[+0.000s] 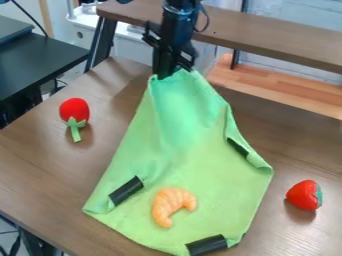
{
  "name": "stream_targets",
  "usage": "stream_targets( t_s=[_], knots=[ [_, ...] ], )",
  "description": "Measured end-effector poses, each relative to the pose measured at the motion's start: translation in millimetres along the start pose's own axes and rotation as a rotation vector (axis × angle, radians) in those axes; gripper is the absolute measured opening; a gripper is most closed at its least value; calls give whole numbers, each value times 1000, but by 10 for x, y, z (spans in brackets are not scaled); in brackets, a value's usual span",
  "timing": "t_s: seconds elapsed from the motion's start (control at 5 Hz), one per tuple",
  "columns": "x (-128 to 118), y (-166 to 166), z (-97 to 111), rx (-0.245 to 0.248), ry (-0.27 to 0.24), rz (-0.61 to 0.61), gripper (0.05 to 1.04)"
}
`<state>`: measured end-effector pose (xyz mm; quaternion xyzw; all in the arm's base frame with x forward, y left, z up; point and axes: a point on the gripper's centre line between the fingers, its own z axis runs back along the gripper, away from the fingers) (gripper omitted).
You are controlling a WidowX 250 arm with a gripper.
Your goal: Unfold the cloth from bottom right to top left
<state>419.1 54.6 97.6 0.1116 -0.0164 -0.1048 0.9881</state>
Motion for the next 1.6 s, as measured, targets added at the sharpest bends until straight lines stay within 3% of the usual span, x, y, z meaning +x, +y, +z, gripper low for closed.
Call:
stream_targets(
  t_s=[0.4, 0.6, 0.8, 1.0, 1.2, 1.4, 1.6],
  knots=[
    [28, 359, -254, -28, 3, -86, 65],
    [50, 506, -429, -25, -3, -118, 207],
    [79, 558, -617, -52, -18, -152, 461],
    [84, 664, -848, -95, 21, -140, 754],
    [104, 664, -836, -110, 6, -127, 989],
    [6, 471, -425, -164, -83, -119, 1000],
    [-278, 127, 258, -254, -201, -93, 1000]
  ],
)
